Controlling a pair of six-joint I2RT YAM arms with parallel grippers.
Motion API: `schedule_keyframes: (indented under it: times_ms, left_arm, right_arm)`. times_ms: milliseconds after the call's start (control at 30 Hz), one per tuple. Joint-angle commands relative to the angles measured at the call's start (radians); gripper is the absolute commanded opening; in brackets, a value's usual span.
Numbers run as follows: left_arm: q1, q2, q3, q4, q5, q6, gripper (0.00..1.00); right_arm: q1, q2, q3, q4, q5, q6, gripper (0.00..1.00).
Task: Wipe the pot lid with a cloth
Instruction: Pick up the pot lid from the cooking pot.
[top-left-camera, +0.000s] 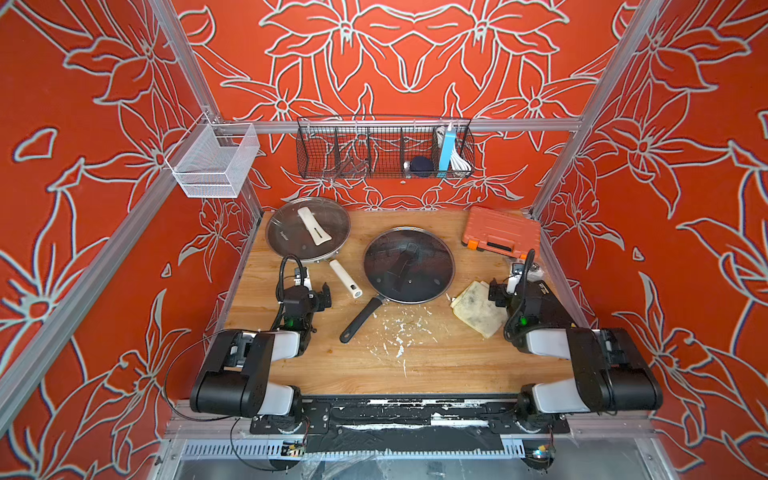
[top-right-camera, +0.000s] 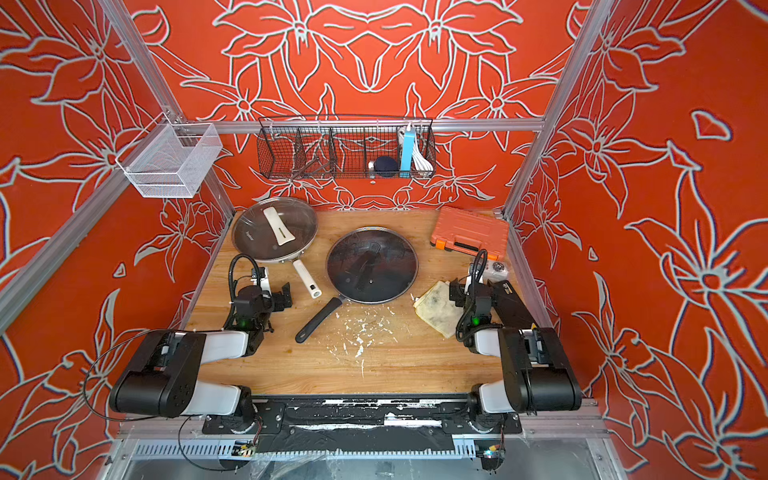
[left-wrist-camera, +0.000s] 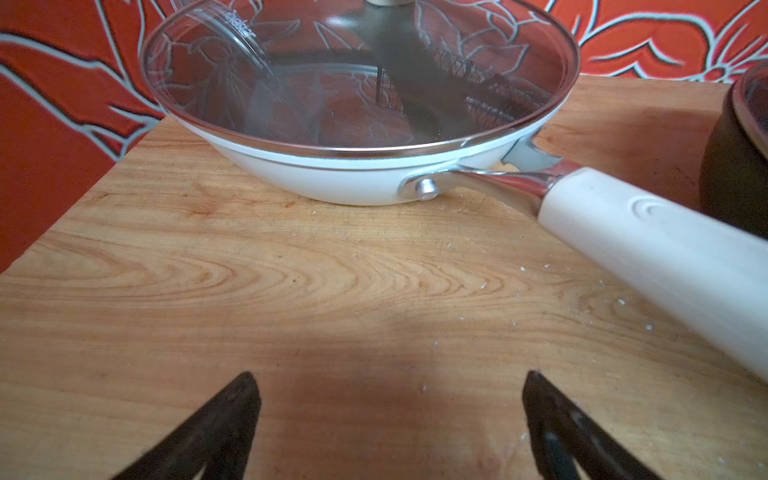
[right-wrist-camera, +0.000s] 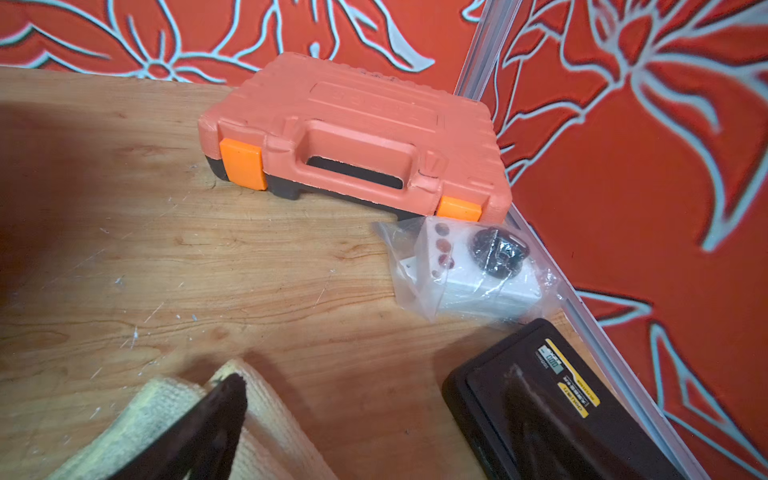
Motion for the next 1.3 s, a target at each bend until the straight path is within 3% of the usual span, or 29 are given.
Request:
schedule_keyframes:
  times_ms: [0, 567, 667, 867, 1067, 1267]
  left_arm:
    - [0.000, 0.002, 0.022, 0.005, -0.001, 0.016, 0.98]
    - [0.006, 0.009, 0.020, 0.020, 0.004, 0.013, 0.98]
    - [0.036, 0.019, 0.026, 0.025, 0.065, 0.003, 0.98]
    - [0.039, 0.004, 0.026, 0.006, 0.069, 0.001, 0.98]
    - [0.040, -0.098, 0.041, -0.098, 0.007, -0.020, 0.98]
    - [0.040, -0.224, 0.105, -0.355, -0.023, -0.097, 0.98]
  right_arm:
    - [0.000, 0.006, 0.014, 0.008, 0.014, 0.008, 0.98]
    - [0.000, 0.009, 0.015, 0.011, 0.013, 0.008, 0.99]
    - [0.000, 0.010, 0.016, 0.011, 0.012, 0.009, 0.99]
    - [-0.001, 0.005, 0.014, 0.006, 0.008, 0.010, 0.99]
    - [-0.002, -0.076, 0.027, -0.073, -0.059, -0.016, 0.99]
    - [-0.001, -0.201, 0.042, -0.192, -0.094, -0.032, 0.99]
